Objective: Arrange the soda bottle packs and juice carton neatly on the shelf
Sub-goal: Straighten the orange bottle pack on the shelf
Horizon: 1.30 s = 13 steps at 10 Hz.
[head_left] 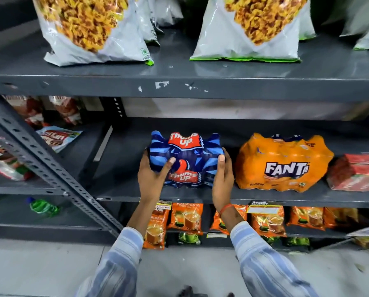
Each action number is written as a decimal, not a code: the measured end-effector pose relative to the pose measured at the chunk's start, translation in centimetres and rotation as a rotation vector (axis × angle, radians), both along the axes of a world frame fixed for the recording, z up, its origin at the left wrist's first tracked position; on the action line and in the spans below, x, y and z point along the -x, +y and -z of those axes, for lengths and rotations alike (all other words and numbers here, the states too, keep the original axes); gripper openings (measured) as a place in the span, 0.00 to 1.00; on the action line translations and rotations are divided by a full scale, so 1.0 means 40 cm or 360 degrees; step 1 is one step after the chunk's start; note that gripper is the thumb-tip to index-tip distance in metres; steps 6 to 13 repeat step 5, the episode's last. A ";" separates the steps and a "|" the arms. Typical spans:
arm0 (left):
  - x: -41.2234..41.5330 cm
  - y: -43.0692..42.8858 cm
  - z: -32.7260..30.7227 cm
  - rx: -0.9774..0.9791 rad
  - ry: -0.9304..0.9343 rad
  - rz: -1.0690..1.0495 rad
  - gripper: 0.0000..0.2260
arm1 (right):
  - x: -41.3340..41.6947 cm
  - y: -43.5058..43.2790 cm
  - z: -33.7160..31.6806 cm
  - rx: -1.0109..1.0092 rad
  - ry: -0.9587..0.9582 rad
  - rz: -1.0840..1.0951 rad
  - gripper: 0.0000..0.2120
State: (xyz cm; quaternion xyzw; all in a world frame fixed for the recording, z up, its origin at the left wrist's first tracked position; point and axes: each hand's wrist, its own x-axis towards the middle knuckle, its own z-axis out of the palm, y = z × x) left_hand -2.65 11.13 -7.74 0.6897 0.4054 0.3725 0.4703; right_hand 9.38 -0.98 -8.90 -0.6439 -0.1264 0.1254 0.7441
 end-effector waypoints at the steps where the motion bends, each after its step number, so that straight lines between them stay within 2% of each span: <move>1: 0.003 0.001 -0.003 0.0028 -0.0020 0.0013 0.33 | 0.006 0.004 -0.001 0.0027 -0.0002 -0.0005 0.19; 2: -0.002 0.008 -0.008 0.0027 0.0047 0.0028 0.31 | 0.010 0.004 0.000 0.0060 -0.0003 -0.0051 0.20; 3: -0.002 0.011 -0.009 0.0041 0.0094 0.0053 0.34 | 0.006 -0.003 0.001 0.0066 0.0017 -0.0113 0.22; 4: -0.001 -0.040 -0.037 -0.0096 0.0275 -0.0083 0.44 | 0.027 -0.022 -0.033 0.0246 -0.0038 -0.0125 0.26; 5: -0.031 -0.121 -0.068 -0.0482 0.0405 -0.0189 0.40 | 0.010 -0.045 -0.075 0.0389 -0.0229 -0.0033 0.26; 13: -0.031 -0.121 -0.068 -0.0482 0.0405 -0.0189 0.40 | 0.010 -0.045 -0.075 0.0389 -0.0229 -0.0033 0.26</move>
